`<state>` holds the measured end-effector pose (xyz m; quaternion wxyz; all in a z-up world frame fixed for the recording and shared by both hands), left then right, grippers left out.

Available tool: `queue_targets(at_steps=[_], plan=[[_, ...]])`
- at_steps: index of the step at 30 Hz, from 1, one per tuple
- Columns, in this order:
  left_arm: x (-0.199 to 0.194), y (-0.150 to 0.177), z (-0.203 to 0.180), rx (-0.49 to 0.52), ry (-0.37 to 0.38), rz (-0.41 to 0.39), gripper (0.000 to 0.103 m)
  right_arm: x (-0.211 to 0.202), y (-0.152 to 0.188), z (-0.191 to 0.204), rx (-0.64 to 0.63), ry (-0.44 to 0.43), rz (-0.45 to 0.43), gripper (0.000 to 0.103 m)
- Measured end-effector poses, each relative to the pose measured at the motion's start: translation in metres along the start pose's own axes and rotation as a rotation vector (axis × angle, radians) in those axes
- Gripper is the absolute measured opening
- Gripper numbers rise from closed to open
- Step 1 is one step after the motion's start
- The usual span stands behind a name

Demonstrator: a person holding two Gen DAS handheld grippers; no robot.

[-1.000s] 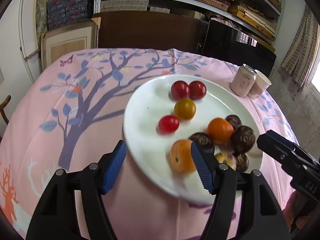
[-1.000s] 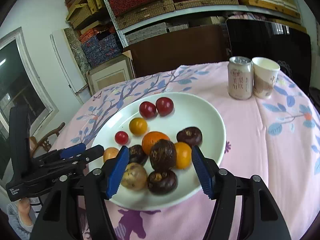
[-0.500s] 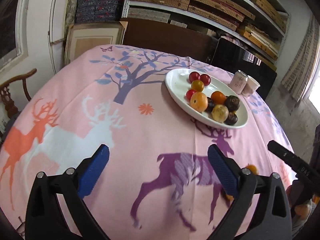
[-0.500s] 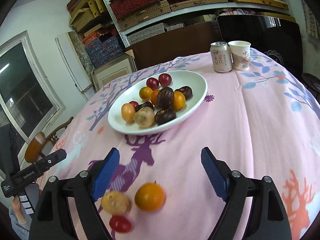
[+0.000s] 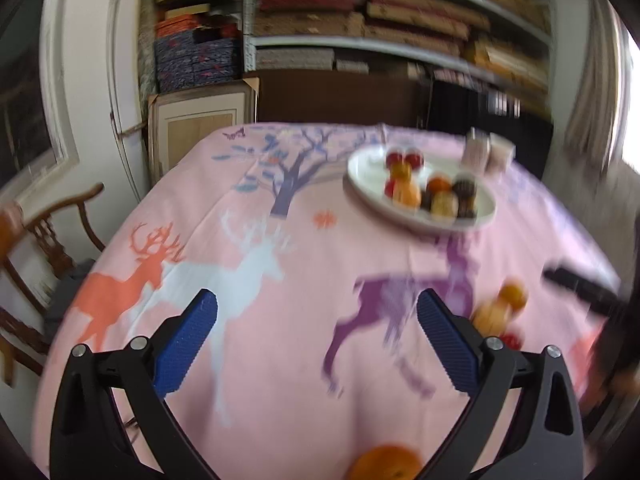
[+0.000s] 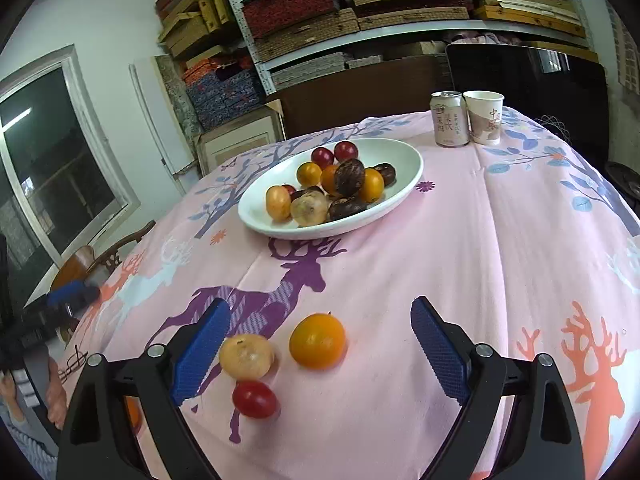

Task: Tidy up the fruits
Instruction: 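Grasp an orange with the left tool while the right tool grasps another orange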

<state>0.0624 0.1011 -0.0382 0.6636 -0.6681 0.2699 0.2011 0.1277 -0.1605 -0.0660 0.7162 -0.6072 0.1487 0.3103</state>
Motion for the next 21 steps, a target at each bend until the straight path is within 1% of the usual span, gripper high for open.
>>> queue_targets(at_steps=[2,5,6,9,11,12,15,18,19,20,21], plan=[[-0.004,0.028,-0.002,0.06,-0.026,0.041,0.098,-0.004,0.002,0.001,-0.013,0.009,-0.008,0.092],[-0.013,0.064,-0.006,0.077,0.005,0.087,0.098,-0.006,0.004,-0.003,0.003,0.009,-0.007,0.092],[-0.017,0.071,-0.006,0.07,0.016,0.085,0.098,-0.006,0.004,-0.004,0.011,0.006,-0.006,0.092],[-0.03,0.08,-0.008,0.044,0.055,0.082,0.098,-0.006,0.006,-0.005,0.018,0.002,0.001,0.092],[-0.032,0.082,-0.008,0.038,0.044,0.078,0.098,-0.005,0.007,-0.003,0.006,0.004,0.007,0.092],[-0.032,0.083,-0.01,0.035,0.05,0.078,0.098,-0.005,0.008,-0.002,0.0,0.007,0.008,0.092],[-0.029,0.087,-0.027,0.044,0.104,0.094,0.098,-0.004,0.01,-0.002,-0.008,0.016,0.012,0.092],[-0.022,0.089,-0.041,0.058,0.129,0.105,0.097,-0.002,0.01,-0.005,0.006,0.021,0.019,0.092],[-0.021,0.091,-0.044,0.055,0.141,0.11,0.095,-0.002,0.01,-0.006,0.009,0.021,0.02,0.092],[-0.02,0.091,-0.047,0.051,0.157,0.113,0.087,-0.002,0.01,-0.006,0.01,0.021,0.021,0.092],[-0.02,0.091,-0.05,0.043,0.18,0.118,0.081,-0.002,0.01,-0.006,0.01,0.021,0.02,0.092]])
Point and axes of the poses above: each gripper's, at about its wrist camera, not at the fingertips, and x roughly the way its jaws point, z to its left, y to its underside, the point moved 10 cm from there along x, roughly the way its jaws point, and after that the axes turned 8 degrees about y, right-handed, at the moved point
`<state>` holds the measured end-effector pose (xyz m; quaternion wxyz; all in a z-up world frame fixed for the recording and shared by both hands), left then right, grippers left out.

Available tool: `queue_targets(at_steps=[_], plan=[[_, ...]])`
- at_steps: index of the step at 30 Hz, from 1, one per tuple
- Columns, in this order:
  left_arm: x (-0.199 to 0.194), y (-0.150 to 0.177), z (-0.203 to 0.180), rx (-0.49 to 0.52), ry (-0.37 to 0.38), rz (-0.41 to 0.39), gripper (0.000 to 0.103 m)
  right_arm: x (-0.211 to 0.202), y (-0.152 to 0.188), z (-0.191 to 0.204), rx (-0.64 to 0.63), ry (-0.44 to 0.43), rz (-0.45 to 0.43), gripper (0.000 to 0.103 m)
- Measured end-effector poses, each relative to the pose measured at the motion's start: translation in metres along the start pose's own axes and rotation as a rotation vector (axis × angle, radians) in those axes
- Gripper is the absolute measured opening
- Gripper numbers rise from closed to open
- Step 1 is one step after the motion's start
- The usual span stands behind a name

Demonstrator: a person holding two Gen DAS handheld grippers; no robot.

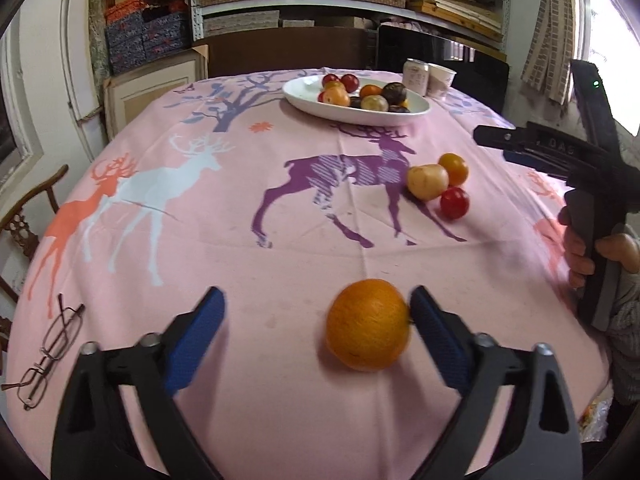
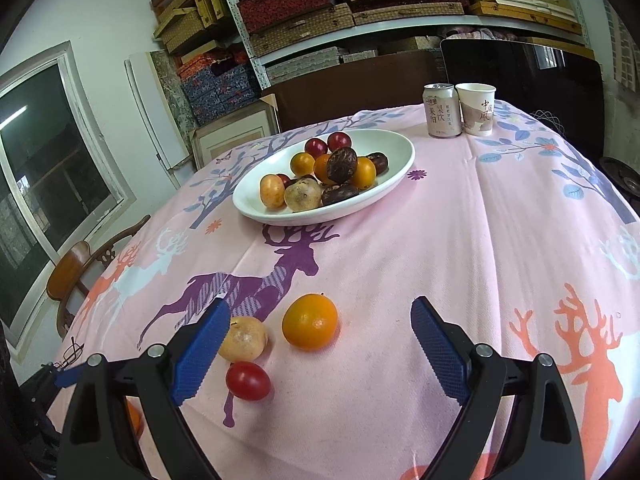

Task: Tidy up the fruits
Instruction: 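Grasp an orange with the left tool while the right tool grasps another orange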

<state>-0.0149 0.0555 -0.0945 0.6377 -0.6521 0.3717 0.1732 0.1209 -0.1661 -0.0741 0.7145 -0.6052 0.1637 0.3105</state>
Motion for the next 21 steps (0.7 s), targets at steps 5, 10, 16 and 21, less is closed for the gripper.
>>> queue_targets(at_steps=[5,10,16,21], plan=[[0.012,0.004,-0.014,-0.008,0.069,0.041,0.065,0.0,0.001,0.002,-0.014,-0.001,0.005,0.092],[0.023,0.009,-0.024,0.011,0.087,0.079,0.048,0.0,0.001,0.003,-0.013,-0.006,0.005,0.092],[0.024,0.009,-0.022,-0.002,0.098,0.074,0.043,0.004,0.005,0.005,-0.025,-0.01,0.031,0.092],[0.024,0.009,-0.022,0.014,0.071,0.067,0.043,0.019,0.018,0.01,-0.067,0.009,0.105,0.071]])
Point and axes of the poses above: each gripper's, at about its wrist camera, not at the fingertips, and x roughly the way its jaws point, z to its left, y to its underside, the point moved 10 cm from there along x, roughly the way its jaws point, and after that the axes turned 8 degrees about y, right-handed, at the moved point
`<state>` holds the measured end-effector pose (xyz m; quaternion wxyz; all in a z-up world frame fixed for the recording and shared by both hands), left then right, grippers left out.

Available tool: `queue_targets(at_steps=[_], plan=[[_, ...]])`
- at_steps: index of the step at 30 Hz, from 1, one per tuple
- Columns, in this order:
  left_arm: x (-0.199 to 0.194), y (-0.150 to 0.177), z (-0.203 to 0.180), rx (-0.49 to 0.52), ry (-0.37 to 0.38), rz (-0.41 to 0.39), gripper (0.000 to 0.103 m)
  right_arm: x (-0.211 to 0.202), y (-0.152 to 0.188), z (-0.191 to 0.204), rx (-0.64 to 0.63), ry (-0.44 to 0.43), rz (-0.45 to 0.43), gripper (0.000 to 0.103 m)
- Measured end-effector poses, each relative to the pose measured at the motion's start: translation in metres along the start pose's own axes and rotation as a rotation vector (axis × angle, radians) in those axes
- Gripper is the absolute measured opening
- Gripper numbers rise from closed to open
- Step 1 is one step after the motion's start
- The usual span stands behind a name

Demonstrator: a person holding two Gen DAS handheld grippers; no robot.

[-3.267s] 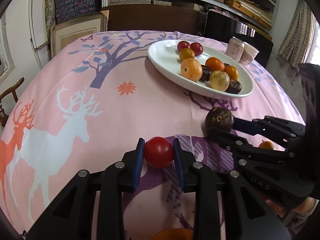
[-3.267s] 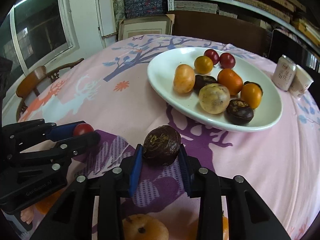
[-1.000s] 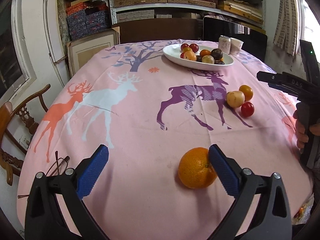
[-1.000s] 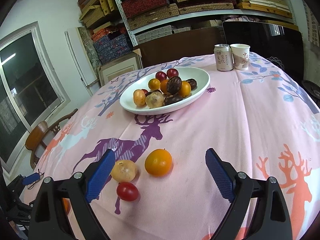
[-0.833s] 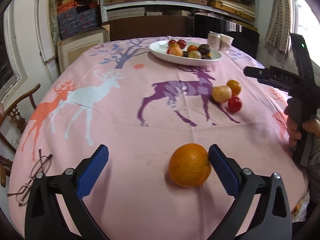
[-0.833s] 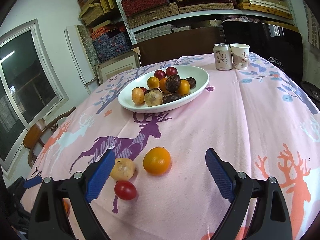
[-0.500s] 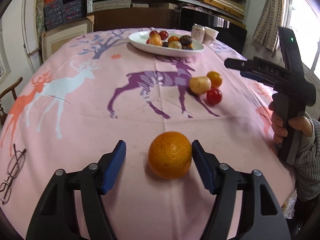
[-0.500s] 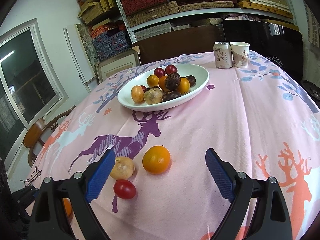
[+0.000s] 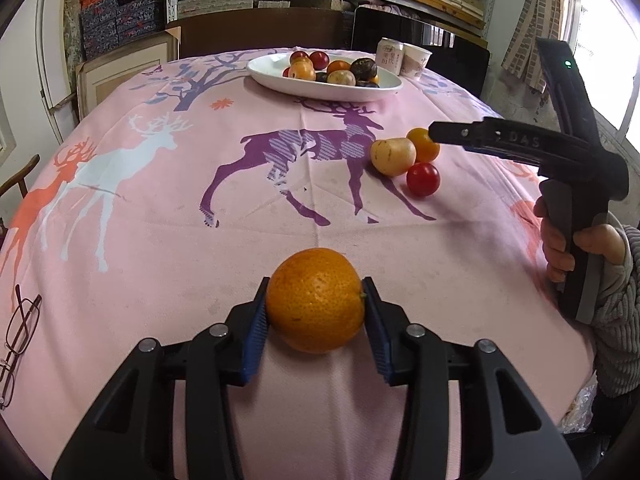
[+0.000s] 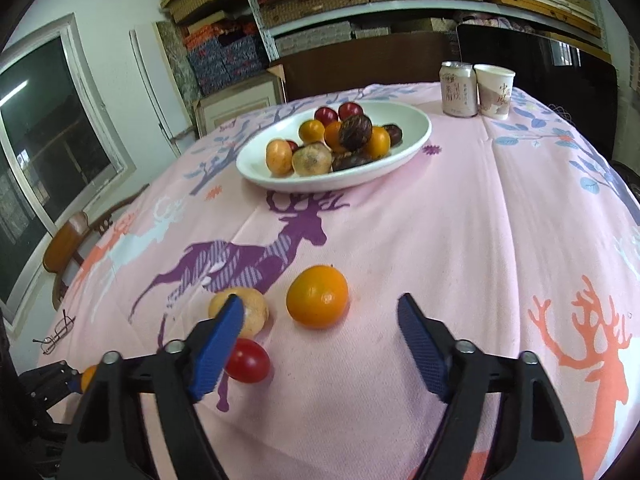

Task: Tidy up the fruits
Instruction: 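Grasp an orange with the left tool while the right tool grasps another orange, then lower both oranges onto the white plate and open both tools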

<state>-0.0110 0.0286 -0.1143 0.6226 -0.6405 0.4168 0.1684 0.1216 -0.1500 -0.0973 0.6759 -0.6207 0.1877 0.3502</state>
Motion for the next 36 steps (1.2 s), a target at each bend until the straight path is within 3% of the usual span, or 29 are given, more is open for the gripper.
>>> queue_targets(at_steps=[1,2,8,9,10,14,18,22,27,31,36], plan=[[0.0,0.0,0.0,0.003,-0.002,0.0,0.043,0.004,0.002,-0.001,0.006,-0.002,0.018,0.062],[0.0,0.0,0.0,0.003,-0.003,0.0,0.043,0.006,0.003,-0.002,0.014,-0.004,0.031,0.059],[0.001,0.0,0.001,-0.001,0.001,0.001,0.043,0.022,0.003,0.005,-0.018,0.011,0.072,0.054],[0.001,0.001,0.0,0.001,-0.001,0.001,0.043,0.026,0.002,0.007,-0.028,0.017,0.076,0.05],[0.001,0.001,0.0,0.003,-0.004,0.002,0.043,0.028,0.002,0.007,-0.031,0.018,0.082,0.04],[0.0,0.0,0.0,0.002,0.0,0.001,0.043,0.029,0.001,0.009,-0.035,0.013,0.081,0.038],[-0.002,-0.011,0.0,-0.001,0.013,-0.015,0.043,0.012,-0.008,0.005,-0.013,-0.001,0.012,0.038],[-0.007,-0.057,0.008,0.026,-0.02,-0.055,0.043,0.003,-0.024,-0.004,0.012,0.002,-0.014,0.038],[0.009,-0.149,0.025,0.017,-0.041,-0.109,0.043,0.007,-0.072,-0.026,0.047,0.036,-0.041,0.038],[0.05,-0.211,0.039,-0.04,-0.022,-0.111,0.043,0.026,-0.114,-0.042,0.11,0.032,-0.058,0.038],[0.111,-0.26,0.062,-0.09,-0.075,-0.095,0.043,0.068,-0.154,-0.055,0.184,0.005,-0.052,0.038]])
Point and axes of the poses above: each gripper's, at about its wrist camera, not at the fingertips, and x roughly the way its jaws point, z to its left, y to its underside, the point moved 10 cm from there along x, roughly the way its jaws point, and after that the axes turned 8 degrees about y, right-handed, at the moved point
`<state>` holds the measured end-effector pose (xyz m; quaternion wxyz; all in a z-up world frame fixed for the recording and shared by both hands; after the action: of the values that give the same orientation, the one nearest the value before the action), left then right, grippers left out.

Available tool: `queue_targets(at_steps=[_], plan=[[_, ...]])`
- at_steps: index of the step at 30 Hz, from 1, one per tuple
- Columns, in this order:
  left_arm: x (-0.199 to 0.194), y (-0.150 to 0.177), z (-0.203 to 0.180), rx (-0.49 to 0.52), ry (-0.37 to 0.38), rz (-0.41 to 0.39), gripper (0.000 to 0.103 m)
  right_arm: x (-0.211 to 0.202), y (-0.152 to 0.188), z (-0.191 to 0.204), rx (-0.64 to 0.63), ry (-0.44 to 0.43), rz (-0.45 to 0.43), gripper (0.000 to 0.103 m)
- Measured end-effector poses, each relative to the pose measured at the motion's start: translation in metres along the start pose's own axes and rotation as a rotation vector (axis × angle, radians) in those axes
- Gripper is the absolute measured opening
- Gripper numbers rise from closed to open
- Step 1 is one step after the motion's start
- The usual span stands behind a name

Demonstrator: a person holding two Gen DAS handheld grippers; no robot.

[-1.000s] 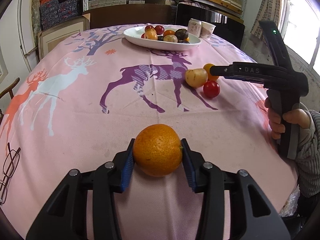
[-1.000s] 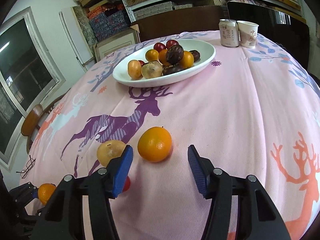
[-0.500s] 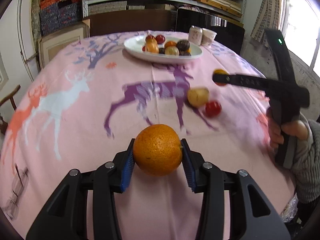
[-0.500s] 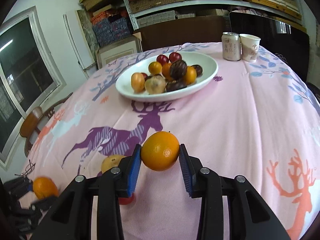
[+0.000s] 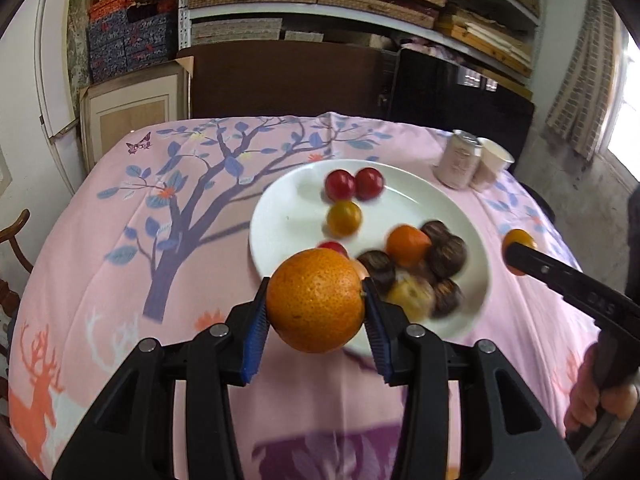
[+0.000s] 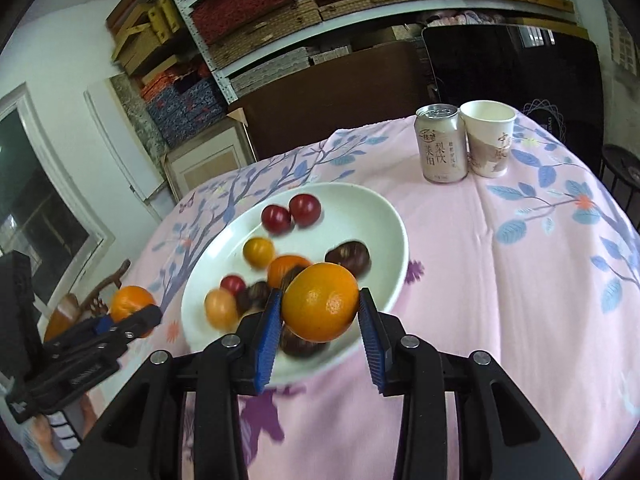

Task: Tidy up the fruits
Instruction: 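Lower both oranges onto the white plate and open both tools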

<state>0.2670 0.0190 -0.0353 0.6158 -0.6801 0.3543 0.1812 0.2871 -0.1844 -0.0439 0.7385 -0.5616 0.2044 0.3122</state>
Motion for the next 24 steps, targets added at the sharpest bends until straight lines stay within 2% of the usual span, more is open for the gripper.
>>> queue_targets(at_steps=[2,4,5,6,9,11,15,18,24], plan=[[0.02,-0.009,0.007,-0.041,0.009,0.01,0.044,0.018,-0.01,0.0,0.013,0.0,0.009,0.038],[0.03,-0.017,0.012,-0.078,0.037,0.002,0.063,0.031,-0.02,-0.001,0.048,-0.025,0.014,0.044],[0.03,-0.019,0.013,-0.093,0.04,-0.017,0.081,0.034,-0.025,-0.002,0.072,-0.049,0.008,0.049],[0.028,-0.021,0.014,-0.088,0.039,-0.034,0.089,0.035,-0.028,-0.002,0.085,-0.065,0.002,0.06],[0.023,-0.023,0.013,-0.049,0.01,-0.051,0.091,0.034,-0.032,-0.002,0.077,-0.062,-0.021,0.062],[0.024,-0.02,0.012,-0.058,0.015,-0.045,0.093,0.034,-0.029,-0.001,0.082,-0.064,-0.009,0.062],[0.021,-0.003,0.01,-0.042,-0.008,-0.024,0.093,0.025,-0.022,0.002,0.057,-0.048,-0.011,0.067],[0.01,0.011,0.008,-0.018,-0.035,-0.021,0.095,0.009,-0.009,-0.001,0.053,-0.035,-0.024,0.072],[-0.03,0.052,-0.001,-0.014,-0.02,-0.048,0.098,-0.021,0.038,-0.011,0.059,-0.029,-0.015,0.074]])
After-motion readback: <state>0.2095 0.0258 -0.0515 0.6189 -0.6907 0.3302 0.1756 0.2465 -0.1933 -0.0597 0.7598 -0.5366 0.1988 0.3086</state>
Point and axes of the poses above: each gripper's, at about its wrist camera, not at the fingertips, and x roughly the way its jaws point, z to its left, y to its underside, the point moved 10 cm from there along x, roughly the way its jaws point, and after that the axes turned 8 degrees about y, right-handed, at the moved point
